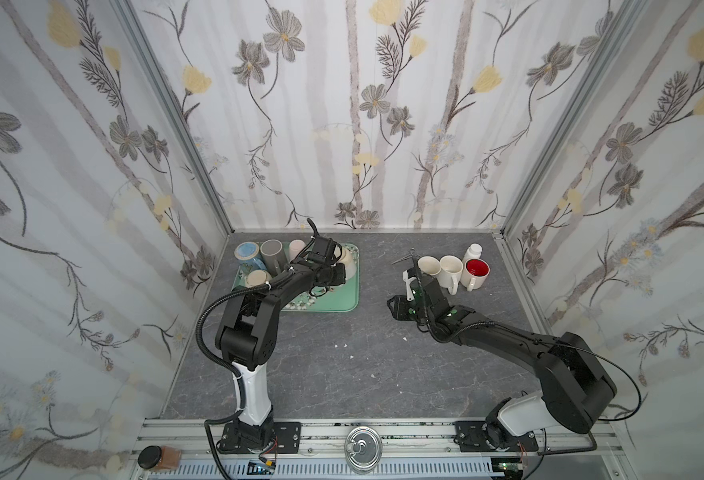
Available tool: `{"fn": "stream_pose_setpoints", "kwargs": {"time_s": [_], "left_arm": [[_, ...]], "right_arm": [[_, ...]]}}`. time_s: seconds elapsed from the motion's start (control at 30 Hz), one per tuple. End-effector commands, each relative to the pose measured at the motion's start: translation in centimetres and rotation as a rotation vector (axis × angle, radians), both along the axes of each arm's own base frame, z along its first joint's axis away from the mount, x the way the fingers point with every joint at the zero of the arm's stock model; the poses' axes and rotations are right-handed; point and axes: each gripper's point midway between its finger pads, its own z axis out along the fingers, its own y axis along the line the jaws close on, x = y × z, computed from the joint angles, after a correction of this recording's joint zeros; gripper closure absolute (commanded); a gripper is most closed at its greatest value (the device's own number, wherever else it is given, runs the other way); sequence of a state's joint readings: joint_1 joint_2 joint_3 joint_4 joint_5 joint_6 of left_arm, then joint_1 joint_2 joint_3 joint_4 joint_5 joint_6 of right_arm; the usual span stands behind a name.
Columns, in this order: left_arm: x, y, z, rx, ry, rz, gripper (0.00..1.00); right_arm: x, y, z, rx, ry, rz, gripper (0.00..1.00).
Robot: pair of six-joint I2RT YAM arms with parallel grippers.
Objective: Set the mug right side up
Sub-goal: 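Lift the cream mug with the left gripper toward the approaching right gripper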
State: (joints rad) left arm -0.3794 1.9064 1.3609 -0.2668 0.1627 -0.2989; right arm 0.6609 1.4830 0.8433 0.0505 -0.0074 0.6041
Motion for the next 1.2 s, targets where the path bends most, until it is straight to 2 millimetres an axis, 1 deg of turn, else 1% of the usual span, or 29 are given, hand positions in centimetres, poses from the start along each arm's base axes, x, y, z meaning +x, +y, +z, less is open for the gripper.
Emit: {"fn": "stream_pose_setpoints", "kwargs": {"time_s": [0.0, 0.1, 0.13, 0.17, 0.2, 0.3, 0.4, 0.5, 0.67, 0.87, 1.03, 1.17], "left_arm": [[1.8, -1.0, 3.3, -0.087, -0.129, 0.004, 1.0], [1.6, -1.0, 4.0, -0.115, -0.154, 0.004, 1.0], [1.6, -1.1, 4.5, -0.128, -0.169, 0.005, 1.0], [1.2, -1.0, 4.4, -0.14, -0.17, 0.004, 1.0], [1.0, -1.1, 4.7, -0.156, -0.179, 0.001, 1.0], [0.6, -1.3, 6.1, -0.21, -0.212, -0.013, 1.0], [-0.1, -1.5, 8.1, -0.277, -0.254, -0.033, 1.0], [-1.0, -1.9, 10.5, -0.354, -0.295, -0.071, 1.0], [-3.2, -1.8, 15.1, -0.486, -0.385, -0.116, 1.0], [-6.6, -2.1, 19.9, -0.634, -0.474, -0.198, 1.0], [-9.3, -2.8, 22.8, -0.784, -0.509, -0.274, 1.0], [-10.8, -3.0, 24.6, -0.842, -0.538, -0.316, 1.0]], "right_arm": [[0.5, 1.9, 1.6, 0.129, -0.014, 0.021, 0.56], [0.8, 3.1, 2.3, 0.197, -0.009, 0.037, 0.56], [0.8, 3.4, 2.4, 0.214, -0.005, 0.042, 0.56], [0.9, 3.8, 2.6, 0.235, 0.001, 0.049, 0.57], [1.0, 4.2, 2.8, 0.253, 0.003, 0.056, 0.57], [1.1, 5.0, 3.5, 0.303, 0.007, 0.073, 0.57], [1.1, 5.5, 4.9, 0.352, -0.016, 0.089, 0.57], [1.1, 5.9, 6.7, 0.402, -0.047, 0.115, 0.57], [0.6, 6.4, 10.5, 0.505, -0.113, 0.172, 0.56], [-0.5, 6.9, 13.9, 0.605, -0.171, 0.238, 0.55], [-1.6, 7.1, 16.2, 0.698, -0.204, 0.294, 0.55], [-2.3, 7.2, 17.1, 0.746, -0.207, 0.324, 0.55]]}}
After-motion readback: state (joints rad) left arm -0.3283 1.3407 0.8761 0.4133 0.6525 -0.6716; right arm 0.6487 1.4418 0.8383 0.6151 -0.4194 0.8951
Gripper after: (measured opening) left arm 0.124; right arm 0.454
